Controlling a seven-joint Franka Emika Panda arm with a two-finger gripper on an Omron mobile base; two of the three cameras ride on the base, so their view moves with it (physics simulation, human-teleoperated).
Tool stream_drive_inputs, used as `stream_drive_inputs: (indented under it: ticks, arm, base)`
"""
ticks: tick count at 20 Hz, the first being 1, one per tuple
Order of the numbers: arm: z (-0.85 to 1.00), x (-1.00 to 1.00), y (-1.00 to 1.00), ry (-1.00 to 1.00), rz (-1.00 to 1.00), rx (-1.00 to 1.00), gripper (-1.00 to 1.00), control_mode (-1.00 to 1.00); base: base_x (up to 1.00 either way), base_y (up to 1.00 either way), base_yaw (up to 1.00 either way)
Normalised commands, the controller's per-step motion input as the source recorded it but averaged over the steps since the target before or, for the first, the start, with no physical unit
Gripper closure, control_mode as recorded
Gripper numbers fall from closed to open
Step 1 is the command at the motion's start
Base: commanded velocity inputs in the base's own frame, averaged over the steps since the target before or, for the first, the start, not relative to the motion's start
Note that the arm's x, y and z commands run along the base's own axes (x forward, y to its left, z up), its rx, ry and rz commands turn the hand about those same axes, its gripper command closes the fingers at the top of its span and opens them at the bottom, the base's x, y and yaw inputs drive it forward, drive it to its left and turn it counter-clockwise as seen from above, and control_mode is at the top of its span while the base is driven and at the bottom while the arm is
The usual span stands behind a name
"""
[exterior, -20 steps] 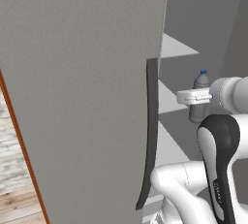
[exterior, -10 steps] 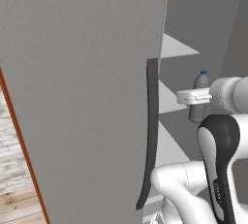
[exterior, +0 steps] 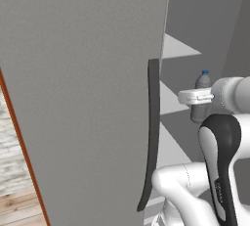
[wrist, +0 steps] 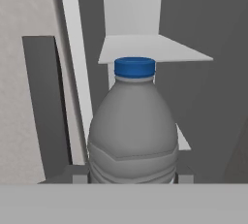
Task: Take the bottled waters from the counter and place them in the freezer to freeze. Close the freezer door after placing the bottles.
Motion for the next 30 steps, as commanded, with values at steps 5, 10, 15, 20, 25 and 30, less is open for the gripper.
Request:
stream_drive_inputs:
  ticks: [5, 10, 15, 20, 25, 30]
  arm:
    - [0.16, 0.04, -0.21, -0.02, -0.01, 0.0, 1.0, -1.0]
    - [0.28, 0.03, -0.13, -0.04, -0.01, 0.0, 1.0, -1.0]
    - [0.14, 0.46, -0.1, 0.07, 0.0, 0.0, 1.0, -1.0]
    - [0.05, 0.44, -0.12, 0.03, 0.0, 0.0, 1.0, -1.0]
    - [0.15, 0.48, -0.06, 0.02, 0.03, 0.0, 1.0, -1.0]
    - [0.03, 0.6, -0.02, 0.0, 0.1, -0.01, 1.0, -1.0]
  base:
    - [0.0, 0.0, 0.0]
    - [0.0, 0.0, 0.0]
    - [0.0, 0.0, 0.0]
    - [0.0, 0.0, 0.0]
    - [0.0, 0.0, 0.0]
    - [0.0, 0.0, 0.0]
